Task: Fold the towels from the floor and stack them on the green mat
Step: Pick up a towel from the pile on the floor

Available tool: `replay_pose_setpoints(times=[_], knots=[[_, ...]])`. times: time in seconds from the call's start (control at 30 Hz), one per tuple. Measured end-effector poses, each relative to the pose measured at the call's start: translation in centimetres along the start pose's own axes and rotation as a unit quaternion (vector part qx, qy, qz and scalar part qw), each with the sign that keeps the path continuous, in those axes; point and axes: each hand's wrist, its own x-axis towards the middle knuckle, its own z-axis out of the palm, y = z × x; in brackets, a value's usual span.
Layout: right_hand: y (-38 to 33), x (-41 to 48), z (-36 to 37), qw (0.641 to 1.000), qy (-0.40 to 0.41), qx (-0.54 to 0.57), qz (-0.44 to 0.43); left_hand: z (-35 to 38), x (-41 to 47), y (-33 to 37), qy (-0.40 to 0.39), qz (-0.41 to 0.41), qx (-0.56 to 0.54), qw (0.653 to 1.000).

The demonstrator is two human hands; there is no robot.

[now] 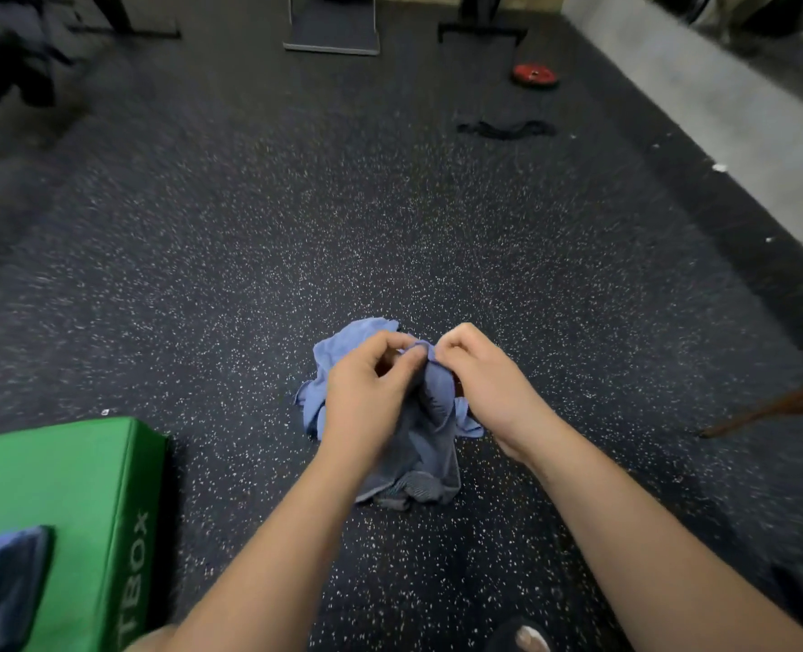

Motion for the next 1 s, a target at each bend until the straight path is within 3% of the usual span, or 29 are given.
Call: replay_pose_setpoints(times=[0.17, 0.3, 0.5, 0.67, 0.83, 1.0], knots=[[-4.6, -5.1, 0.8, 0.998, -0.039, 0.039, -0.003, -1.8, -2.7, 3.6, 0.057, -0.023, -0.076, 0.995], [-5.4, -8.8, 2.2, 0.997, -0.071, 0.020, 0.007, -3.5, -4.2, 6.0, 0.038, -0.021, -0.093, 0.995], [-5.1, -9.6, 0.8, 0.981, 0.067, -0.164, -0.073, -6.2, -4.5, 9.0, -0.002, 0.054, 0.001, 0.999], [-4.4, -9.2, 0.0, 0.970, 0.060, -0.224, -0.067, -9.7, -4.0, 8.1, 0.065, 0.053, 0.011, 0.996], [-3.3, -8.7, -0.3, 0.956, 0.070, -0.279, -0.051, -11.1, -3.8, 7.4, 0.075, 0.065, 0.004, 0.995], [-3.2, -9.3, 0.0, 0.942, -0.004, -0.334, -0.031, -13.2, -3.8, 7.4, 0.092, 0.078, -0.014, 0.993]])
